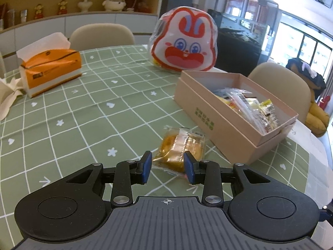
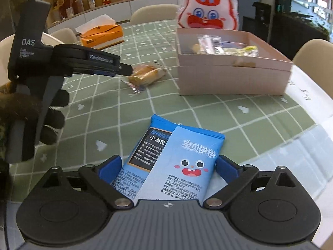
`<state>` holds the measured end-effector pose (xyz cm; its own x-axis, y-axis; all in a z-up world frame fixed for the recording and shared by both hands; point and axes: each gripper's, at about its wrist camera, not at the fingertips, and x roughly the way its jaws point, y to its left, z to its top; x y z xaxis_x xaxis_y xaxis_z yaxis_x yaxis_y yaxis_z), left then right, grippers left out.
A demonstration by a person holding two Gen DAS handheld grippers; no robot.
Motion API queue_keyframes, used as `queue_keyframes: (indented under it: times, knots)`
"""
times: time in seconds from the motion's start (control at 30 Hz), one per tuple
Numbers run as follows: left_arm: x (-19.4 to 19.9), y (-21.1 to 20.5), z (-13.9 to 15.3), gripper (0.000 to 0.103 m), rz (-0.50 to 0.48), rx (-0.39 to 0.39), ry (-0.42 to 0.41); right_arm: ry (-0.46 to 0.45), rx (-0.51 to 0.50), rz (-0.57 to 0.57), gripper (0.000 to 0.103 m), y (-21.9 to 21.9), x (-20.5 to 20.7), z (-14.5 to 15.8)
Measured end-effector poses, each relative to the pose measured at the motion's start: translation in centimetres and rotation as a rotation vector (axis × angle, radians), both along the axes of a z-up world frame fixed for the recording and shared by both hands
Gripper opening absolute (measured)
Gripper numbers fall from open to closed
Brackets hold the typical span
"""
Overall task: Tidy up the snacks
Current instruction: 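Grasp the round cake packet with the left gripper while the right grasps the blue packet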
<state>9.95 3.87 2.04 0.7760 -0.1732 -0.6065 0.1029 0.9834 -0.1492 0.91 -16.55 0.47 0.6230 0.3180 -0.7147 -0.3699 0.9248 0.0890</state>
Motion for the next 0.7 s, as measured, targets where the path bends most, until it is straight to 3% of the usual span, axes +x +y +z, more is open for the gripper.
queue_keyframes:
  times: [0.1, 0.2, 0.4, 0.53, 0.63, 0.7]
  knots:
    - [0.0, 0.0, -0.2, 0.038, -0.007, 0.002, 0.007, -0.027, -0.051, 0.042, 0.097, 1.0, 0.2, -0.3]
    - [0.1, 0.2, -0.3, 0.038, -0.001, -0.002, 0.008, -0.036, -0.037, 0.061, 0.096, 0.4, 0.7, -0.3]
    - [0.1, 2.6, 0.7, 0.038, 0.066, -0.08, -0.029, -0.106, -0.041, -0.021, 0.094, -2.6, 2.5, -0.7]
    - [0.1, 3.8, 1.7, 0.038, 0.081, -0.116, -0.045, -0.073, 0.046, -0.022, 0.095, -4.2, 3.4, -0.7]
    - [0.2, 2.6, 1.9, 0.038, 0.033, -0.081, -0.053, -0.076, 0.032, -0.012, 0.098, -3.8, 3.4, -0.9]
    - [0.3, 0.7, 1.7, 0.038, -0.002, -0.004, -0.056, -0.077, 0.021, -0.009, 0.099, -3.6, 3.5, -0.9]
